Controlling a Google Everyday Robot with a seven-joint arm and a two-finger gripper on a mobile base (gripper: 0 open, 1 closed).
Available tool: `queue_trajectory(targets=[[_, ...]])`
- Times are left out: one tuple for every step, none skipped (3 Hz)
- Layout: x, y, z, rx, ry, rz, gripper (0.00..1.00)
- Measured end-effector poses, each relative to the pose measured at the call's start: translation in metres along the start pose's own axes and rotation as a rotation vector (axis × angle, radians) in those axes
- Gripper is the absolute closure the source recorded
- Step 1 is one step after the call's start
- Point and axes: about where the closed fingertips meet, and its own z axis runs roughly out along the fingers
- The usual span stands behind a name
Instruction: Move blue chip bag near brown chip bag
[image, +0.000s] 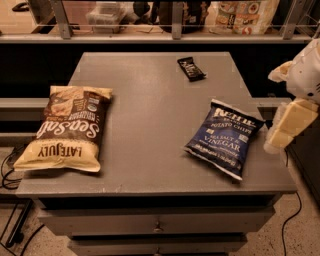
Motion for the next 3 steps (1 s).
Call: queue_trajectory(targets=[[0.017, -0.019, 0.050, -0.032, -0.066, 0.080, 0.00], [0.024, -0.021, 0.082, -0.074, -0.102, 0.126, 0.00], [0.010, -0.002, 0.122, -0.173, -0.123, 0.121, 0.03]])
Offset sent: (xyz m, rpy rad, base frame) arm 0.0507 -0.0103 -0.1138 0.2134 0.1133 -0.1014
